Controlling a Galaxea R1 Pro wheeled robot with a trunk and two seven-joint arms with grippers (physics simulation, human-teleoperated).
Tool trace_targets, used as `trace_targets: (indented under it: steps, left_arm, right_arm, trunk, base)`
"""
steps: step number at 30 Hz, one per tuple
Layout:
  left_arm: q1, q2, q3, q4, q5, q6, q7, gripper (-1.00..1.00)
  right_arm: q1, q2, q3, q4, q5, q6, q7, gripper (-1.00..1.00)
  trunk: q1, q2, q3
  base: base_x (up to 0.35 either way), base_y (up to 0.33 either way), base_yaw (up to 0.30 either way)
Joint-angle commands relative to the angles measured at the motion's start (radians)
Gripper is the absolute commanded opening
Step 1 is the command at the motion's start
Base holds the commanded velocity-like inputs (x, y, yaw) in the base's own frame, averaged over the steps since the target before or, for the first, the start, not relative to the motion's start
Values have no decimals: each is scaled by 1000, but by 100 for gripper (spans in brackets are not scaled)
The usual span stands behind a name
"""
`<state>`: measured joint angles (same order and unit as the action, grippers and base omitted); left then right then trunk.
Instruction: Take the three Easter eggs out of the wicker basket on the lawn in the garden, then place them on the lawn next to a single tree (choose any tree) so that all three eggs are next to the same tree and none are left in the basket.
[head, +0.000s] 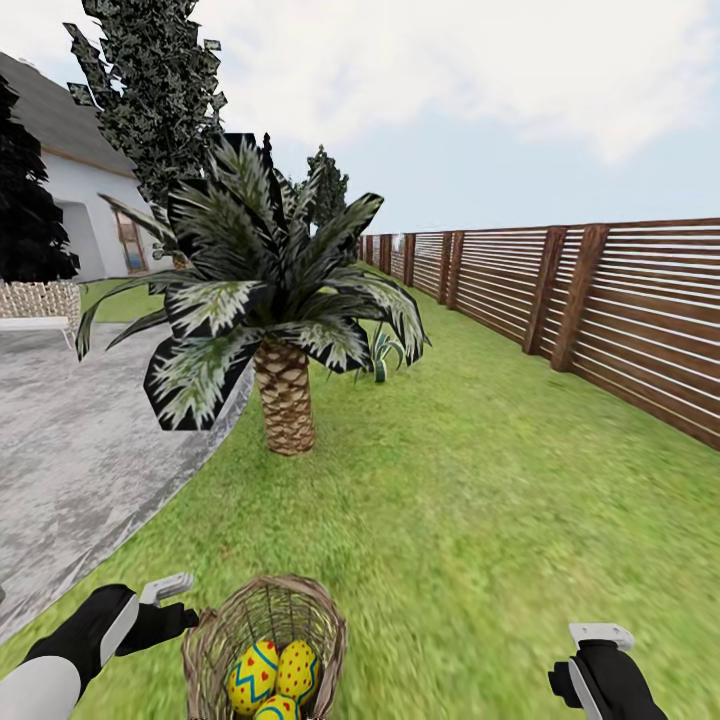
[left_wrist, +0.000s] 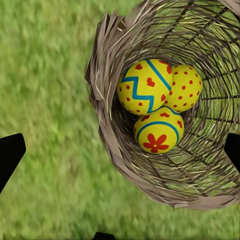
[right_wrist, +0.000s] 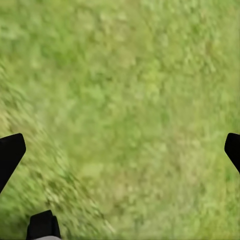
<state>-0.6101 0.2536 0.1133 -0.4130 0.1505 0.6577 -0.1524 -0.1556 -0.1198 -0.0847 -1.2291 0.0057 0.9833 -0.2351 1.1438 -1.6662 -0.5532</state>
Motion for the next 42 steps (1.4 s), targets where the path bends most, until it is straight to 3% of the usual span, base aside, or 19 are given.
trace_targets:
  steps: [1, 42]
  left_arm:
    - [0, 0, 5, -1, 3, 7, -1, 100]
    - [0, -2, 4, -1, 3, 7, -1, 100]
  right_arm:
    - [0, 0, 0, 0, 0, 5, -1, 100]
    - [-1, 0, 1, 2, 0, 5, -1, 100]
  trunk:
    - [4, -8, -4]
    - [161, -295, -133]
  base:
    - [0, 0, 0]
    - [0, 0, 0]
